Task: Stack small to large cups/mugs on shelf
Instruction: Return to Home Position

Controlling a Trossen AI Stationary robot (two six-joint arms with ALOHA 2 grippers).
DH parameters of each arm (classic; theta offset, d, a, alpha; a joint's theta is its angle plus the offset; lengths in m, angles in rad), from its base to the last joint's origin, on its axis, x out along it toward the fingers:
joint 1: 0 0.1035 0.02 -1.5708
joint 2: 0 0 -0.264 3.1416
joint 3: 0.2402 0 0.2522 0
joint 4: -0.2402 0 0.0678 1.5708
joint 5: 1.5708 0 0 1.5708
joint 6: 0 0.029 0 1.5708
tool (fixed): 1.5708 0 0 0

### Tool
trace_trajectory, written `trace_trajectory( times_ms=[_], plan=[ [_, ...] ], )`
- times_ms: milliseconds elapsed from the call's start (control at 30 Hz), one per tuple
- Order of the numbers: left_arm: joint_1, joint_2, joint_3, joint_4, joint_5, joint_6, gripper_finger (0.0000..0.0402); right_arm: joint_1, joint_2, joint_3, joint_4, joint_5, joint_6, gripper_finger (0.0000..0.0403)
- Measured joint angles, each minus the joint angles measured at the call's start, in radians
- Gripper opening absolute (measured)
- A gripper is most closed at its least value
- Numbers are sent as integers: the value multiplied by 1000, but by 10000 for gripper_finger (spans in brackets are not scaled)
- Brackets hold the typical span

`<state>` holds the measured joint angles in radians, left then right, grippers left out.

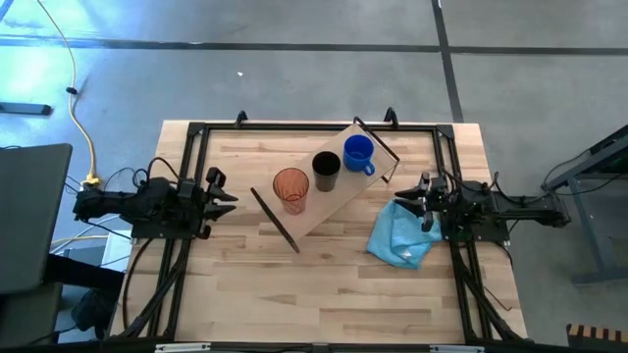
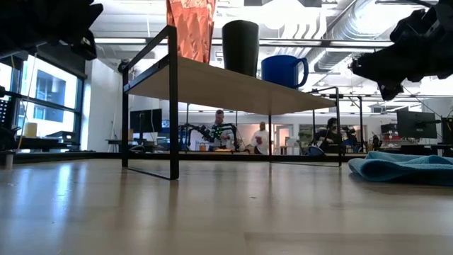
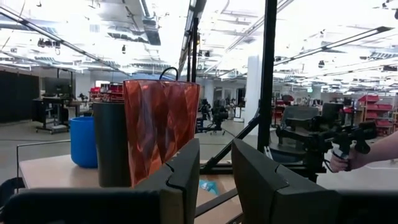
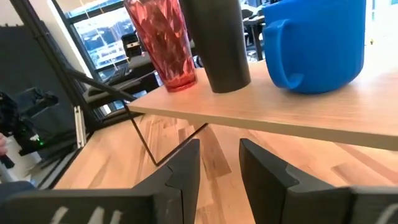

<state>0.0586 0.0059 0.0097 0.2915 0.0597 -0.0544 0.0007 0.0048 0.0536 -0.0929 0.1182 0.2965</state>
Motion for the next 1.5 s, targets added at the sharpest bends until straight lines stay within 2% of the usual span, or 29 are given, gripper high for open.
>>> trace_trajectory(
  times_ms=[367, 500, 600, 800, 1100, 1333, 1500],
  plan=[
    [0, 0, 0, 41, 0, -2, 83, 0, 5, 0, -10, -69, -121, 103],
    [0, 0, 0, 53, 0, -2, 83, 0, 53, 0, -11, -74, -140, 103],
    [0, 0, 0, 52, 0, -3, 83, 0, 106, 0, -11, -74, -132, 103],
    [0, 0, 0, 50, 0, -5, 83, 0, 184, 0, -12, -73, -12, 103],
    [0, 0, 0, 48, -8, -6, 83, 0, 209, 0, -7, -59, 12, 103],
    [0, 0, 0, 47, -27, -5, 83, 20, 182, 0, 225, -93, -232, 103],
    [0, 0, 0, 51, -26, -5, 83, 22, 129, 0, 265, -93, -328, 103]
  ],
)
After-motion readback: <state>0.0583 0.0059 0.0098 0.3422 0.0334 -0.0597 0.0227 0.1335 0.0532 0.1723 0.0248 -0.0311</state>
